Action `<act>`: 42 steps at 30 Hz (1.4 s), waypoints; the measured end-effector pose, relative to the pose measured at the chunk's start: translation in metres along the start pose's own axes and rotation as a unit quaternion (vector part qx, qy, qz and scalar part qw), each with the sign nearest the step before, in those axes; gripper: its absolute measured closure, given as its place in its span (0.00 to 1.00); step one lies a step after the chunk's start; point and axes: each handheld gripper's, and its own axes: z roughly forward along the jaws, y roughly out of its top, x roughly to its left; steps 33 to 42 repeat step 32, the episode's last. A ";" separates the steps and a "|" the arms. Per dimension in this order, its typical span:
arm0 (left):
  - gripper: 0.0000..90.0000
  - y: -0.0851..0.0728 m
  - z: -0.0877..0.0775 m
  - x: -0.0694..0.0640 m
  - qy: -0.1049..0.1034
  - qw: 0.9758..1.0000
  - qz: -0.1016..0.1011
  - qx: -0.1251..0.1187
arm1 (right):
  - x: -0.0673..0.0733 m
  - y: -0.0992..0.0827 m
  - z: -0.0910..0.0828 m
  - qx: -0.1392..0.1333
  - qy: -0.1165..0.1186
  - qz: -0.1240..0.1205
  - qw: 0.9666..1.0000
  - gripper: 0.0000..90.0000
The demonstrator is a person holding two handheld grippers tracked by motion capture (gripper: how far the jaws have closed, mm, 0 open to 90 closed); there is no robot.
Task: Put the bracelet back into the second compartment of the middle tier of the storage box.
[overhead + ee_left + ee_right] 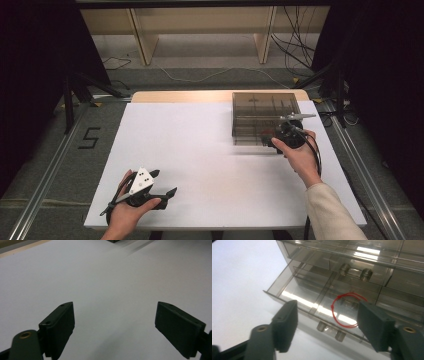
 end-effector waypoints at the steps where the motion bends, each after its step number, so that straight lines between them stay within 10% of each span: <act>1: 0.18 0.000 0.000 0.000 0.000 1.000 0.000 0.000 | 0.001 -0.002 -0.002 -0.003 0.000 -0.001 1.000 0.35; 27: 0.18 -0.001 0.001 -0.001 -0.007 1.000 -0.007 0.000 | 0.020 -0.097 -0.049 -0.027 0.022 -0.023 0.999 0.19; 42: 0.18 0.000 0.002 -0.004 -0.013 1.000 -0.003 0.002 | 0.021 -0.105 -0.052 -0.028 0.022 -0.027 0.999 0.19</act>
